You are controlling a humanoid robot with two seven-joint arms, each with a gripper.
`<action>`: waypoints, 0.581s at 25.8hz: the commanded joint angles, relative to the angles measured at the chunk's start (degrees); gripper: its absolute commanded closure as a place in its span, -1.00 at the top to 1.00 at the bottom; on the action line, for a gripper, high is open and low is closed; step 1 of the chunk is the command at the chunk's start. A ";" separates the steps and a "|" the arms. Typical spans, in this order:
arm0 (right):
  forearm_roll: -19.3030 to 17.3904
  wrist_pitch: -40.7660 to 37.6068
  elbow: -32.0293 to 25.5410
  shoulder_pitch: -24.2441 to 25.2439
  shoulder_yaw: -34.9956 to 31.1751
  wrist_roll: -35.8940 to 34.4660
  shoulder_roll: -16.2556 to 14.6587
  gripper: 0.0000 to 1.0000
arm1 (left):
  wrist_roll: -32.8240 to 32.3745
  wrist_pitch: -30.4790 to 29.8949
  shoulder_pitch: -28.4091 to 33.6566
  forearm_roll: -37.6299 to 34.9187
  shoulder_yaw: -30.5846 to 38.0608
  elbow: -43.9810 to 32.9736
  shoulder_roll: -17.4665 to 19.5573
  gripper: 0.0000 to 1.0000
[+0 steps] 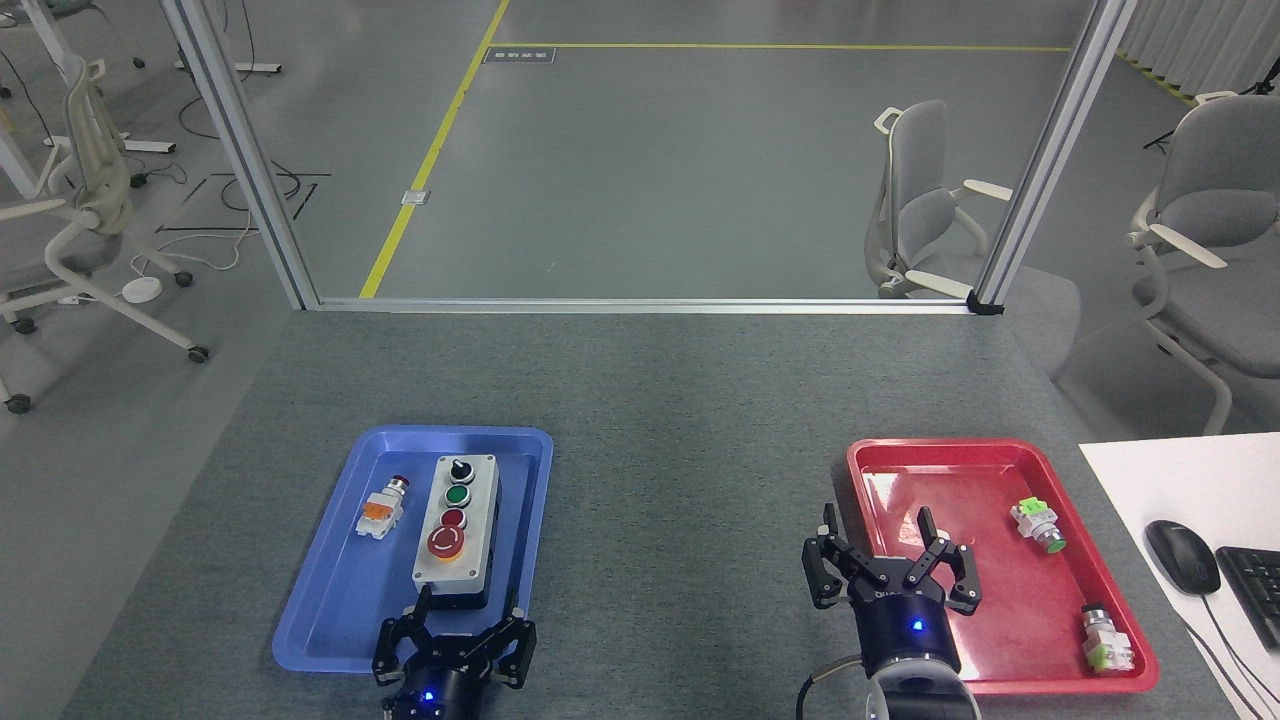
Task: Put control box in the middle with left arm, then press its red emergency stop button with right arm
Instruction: 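Move the left gripper to the grey control box in the blue tray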
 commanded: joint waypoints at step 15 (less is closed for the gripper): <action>-0.47 -0.82 0.00 -0.11 0.14 -0.04 0.10 0.97 | 0.00 0.28 -4.03 4.33 0.80 5.21 2.63 0.98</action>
